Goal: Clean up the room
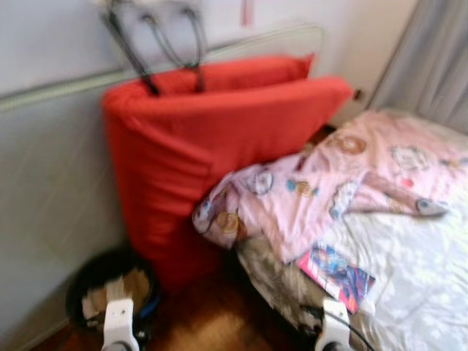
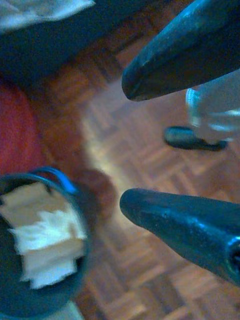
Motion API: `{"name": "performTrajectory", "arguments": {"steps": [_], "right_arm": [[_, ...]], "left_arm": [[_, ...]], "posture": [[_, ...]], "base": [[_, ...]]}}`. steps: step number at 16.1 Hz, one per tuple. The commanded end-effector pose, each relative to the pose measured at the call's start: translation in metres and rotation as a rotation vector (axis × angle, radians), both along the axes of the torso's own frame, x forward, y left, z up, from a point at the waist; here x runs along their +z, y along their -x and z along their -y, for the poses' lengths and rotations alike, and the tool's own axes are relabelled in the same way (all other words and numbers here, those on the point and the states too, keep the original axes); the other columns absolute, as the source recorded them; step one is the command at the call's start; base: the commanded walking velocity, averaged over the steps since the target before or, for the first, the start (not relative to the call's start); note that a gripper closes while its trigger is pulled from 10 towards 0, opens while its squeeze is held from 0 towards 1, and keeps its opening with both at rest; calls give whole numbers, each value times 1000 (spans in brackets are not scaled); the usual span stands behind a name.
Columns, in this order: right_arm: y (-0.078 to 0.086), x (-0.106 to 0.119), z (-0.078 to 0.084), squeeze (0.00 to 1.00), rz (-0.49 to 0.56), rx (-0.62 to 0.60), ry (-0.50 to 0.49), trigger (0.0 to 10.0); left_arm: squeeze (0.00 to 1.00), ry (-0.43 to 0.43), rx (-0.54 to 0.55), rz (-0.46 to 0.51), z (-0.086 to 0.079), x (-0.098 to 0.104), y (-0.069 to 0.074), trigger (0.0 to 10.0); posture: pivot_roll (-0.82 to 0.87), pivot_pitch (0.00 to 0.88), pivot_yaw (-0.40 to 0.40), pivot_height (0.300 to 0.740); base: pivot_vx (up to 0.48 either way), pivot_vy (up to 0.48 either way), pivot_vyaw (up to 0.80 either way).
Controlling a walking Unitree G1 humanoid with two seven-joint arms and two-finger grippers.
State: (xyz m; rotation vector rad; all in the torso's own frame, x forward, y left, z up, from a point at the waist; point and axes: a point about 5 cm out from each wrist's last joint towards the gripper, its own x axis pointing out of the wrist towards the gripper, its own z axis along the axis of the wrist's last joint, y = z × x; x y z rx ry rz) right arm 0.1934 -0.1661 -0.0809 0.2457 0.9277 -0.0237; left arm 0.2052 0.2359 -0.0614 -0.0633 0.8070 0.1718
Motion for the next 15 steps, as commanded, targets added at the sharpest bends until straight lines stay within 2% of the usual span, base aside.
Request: {"name": "performTrajectory", "arguments": {"steps": [1, 6, 11, 12, 13, 14, 15], "right_arm": [[8, -3, 12, 0, -25, -20, 25, 10000], [7, -2, 12, 0, 2, -54, 17, 10000], [2, 4, 12, 0, 141, -70, 16, 10000], [0, 7, 12, 0, 200, -79, 15, 10000], [0, 8, 13, 0, 224, -86, 13, 10000], [-1, 11, 14, 0, 277, -79, 19, 10000], [0, 12, 14, 0, 294, -64, 28, 10000]], "left_arm": [[0, 24, -7, 9, 8, 0, -3, 10000], [0, 22, -38, 56, 8, 3, -6, 10000], [0, -11, -75, 210, 7, 13, -11, 10000], [0, -27, -84, 273, 7, 20, -17, 10000], [0, -55, -119, 361, 11, 39, -45, 10000], [0, -80, -188, 536, 23, 81, -90, 10000], [0, -84, -203, 569, 25, 85, -91, 10000]], "posture": [[79, 0, -36, 740], [77, 0, -29, 740], [53, 0, -11, 740], [41, 0, -9, 740], [37, 0, -11, 740], [37, 0, -14, 740], [34, 0, -16, 740]], "base": [[296, 0, 0], [0, 0, 0], [0, 0, 0], [0, 0, 0], [0, 0, 0], [0, 0, 0], [0, 0, 0]]}}
